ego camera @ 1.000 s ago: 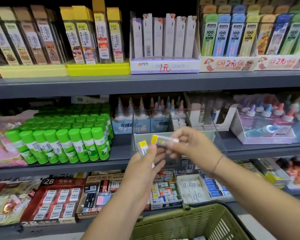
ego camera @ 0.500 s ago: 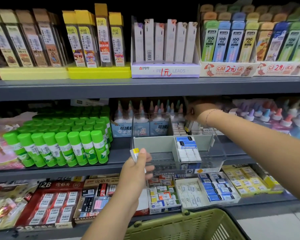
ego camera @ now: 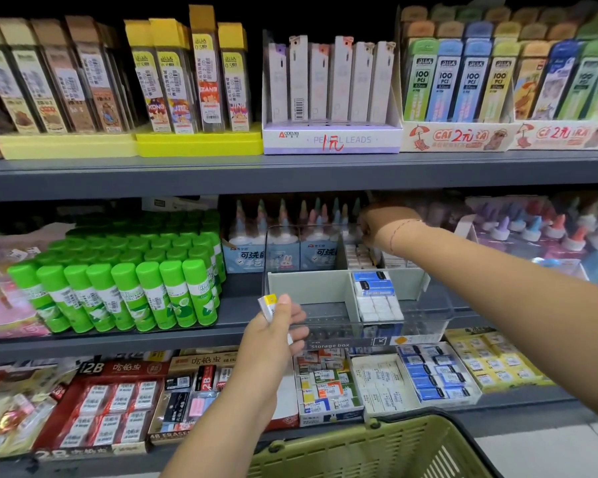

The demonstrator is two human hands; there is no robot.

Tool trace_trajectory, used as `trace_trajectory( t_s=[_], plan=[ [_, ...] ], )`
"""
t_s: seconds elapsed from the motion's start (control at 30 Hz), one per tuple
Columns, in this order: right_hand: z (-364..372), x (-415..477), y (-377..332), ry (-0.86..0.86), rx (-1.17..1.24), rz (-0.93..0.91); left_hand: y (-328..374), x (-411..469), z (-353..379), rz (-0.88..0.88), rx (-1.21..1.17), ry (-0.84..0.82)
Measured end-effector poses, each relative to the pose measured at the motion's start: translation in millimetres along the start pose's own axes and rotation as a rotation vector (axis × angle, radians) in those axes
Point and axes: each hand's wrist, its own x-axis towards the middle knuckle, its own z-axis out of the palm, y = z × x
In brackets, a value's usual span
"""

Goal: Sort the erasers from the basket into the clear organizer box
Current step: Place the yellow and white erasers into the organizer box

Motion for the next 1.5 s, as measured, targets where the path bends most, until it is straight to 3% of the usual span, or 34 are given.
trace_trajectory(
  t_s=[0.13,0.3,0.6,0.77,0.93,1.0,1.03,1.1,1.17,1.23,1.3,1.37,1.43,1.5],
  plan=[
    [15.0,-2.8,10.3,-0.057,0.081,-0.013,0.7,-0.5,-0.7,-0.016,-0.024,-0.001],
    [22.2,-9.5,34.5,-0.109,0.376,-0.064,1.2,0.6,-3.1,-0.017,-0.007,0.000],
    [24.9,-2.9,27.3,-0.065,0.340,-0.022,-1.8,3.0,-5.5,-0.014,0.039,0.000],
    [35.8,-8.1,35.4,-0.047,0.493,-0.007,-1.5,3.6,-5.0,-0.020,0.050,-0.015],
    [31.2,-19.2,34.1,-0.066,0.393,-0.018,3.1,0.8,-3.3,-0.070,-0.019,-0.065],
    [18.7,-33.2,25.1,0.047,0.360,-0.037,7.5,-1.8,-0.7,-0.116,-0.098,-0.101],
    [13.0,-45.3,16.6,0.133,0.437,-0.058,9.7,-2.8,0.8,-0.120,-0.134,-0.113],
    [5.2,-79.8,-8.0,0.182,0.816,-0.118,13.9,-5.2,4.2,-0.079,-0.175,-0.117],
    [2.1,-119.3,-39.1,-0.037,1.236,-0.169,14.7,-7.2,5.8,-0.013,-0.171,-0.128],
    [6.2,-148.8,-64.5,-0.313,1.503,-0.159,13.0,-12.1,7.1,0.038,-0.152,-0.182],
    [12.6,-163.3,-78.9,-0.429,1.761,-0.123,10.1,-17.2,7.7,0.079,-0.086,-0.216],
    [16.6,-163.4,-79.3,-0.381,1.895,-0.110,7.8,-19.7,7.9,0.162,0.062,-0.205],
    [16.7,-151.8,-67.1,-0.241,1.853,-0.092,4.7,-18.7,5.2,0.301,0.314,-0.154],
    [15.4,-127.2,-42.1,-0.014,1.648,-0.030,-3.1,-13.5,-3.2,0.447,0.753,-0.066]
  ],
)
